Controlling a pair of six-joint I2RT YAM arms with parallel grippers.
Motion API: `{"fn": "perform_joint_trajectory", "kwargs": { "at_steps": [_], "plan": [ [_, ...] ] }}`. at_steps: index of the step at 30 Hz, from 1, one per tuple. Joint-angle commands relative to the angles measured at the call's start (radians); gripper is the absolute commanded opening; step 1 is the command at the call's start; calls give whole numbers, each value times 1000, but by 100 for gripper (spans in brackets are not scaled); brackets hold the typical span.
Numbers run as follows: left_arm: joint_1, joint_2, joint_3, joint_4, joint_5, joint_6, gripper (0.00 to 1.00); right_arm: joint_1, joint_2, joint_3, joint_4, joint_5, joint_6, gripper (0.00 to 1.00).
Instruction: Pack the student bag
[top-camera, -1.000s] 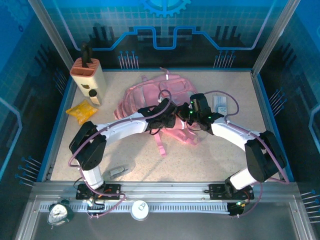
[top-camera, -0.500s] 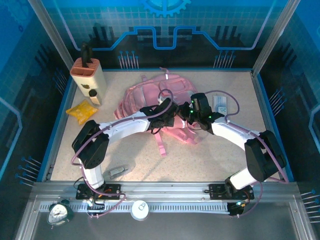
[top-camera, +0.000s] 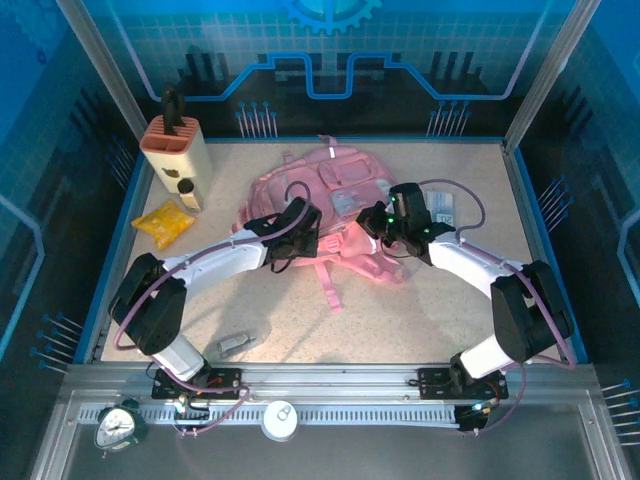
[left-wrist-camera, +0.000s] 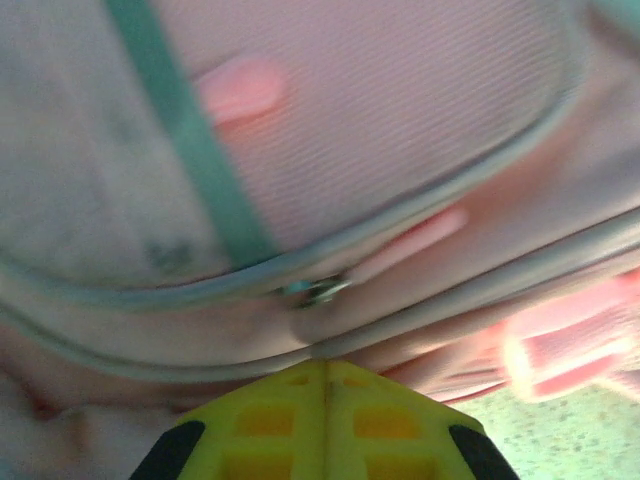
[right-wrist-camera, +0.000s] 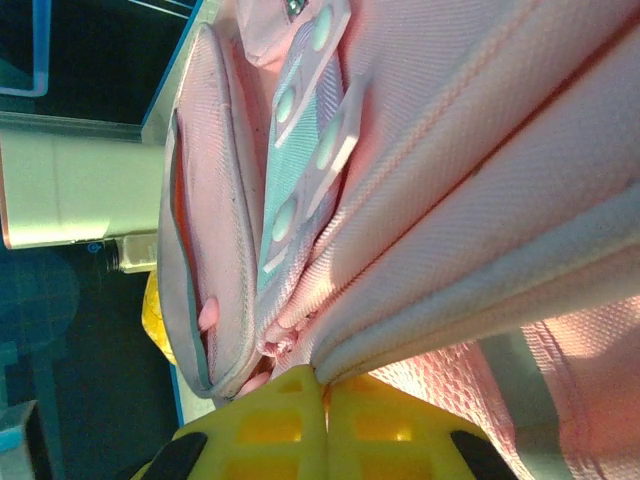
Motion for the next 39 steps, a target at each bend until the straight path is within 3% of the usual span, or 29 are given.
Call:
{"fn": "perform_joint_trajectory", "kwargs": {
  "at_steps": [1,9,10,14,21,39],
  "plan": [
    [14,-41,-34,1,76,56,0,-28,-21,49,20,-21,-44,0],
    [-36,-69,-4,58,127,-34,0,-11,-15,60,30,-30,-38,0],
    [-43,-69,3,67,134,-44,9,-10,-16,62,29,-31,-38,0],
    [-76,-46,58,47,98,-51,22,-8,-14,61,35,-33,-31,0],
    [-139,52,182,17,49,-89,40,-4,-9,57,47,-32,-13,0],
    [-147,293,347,4,-138,-239,40,15,5,54,81,-53,27,0]
  ]
}}
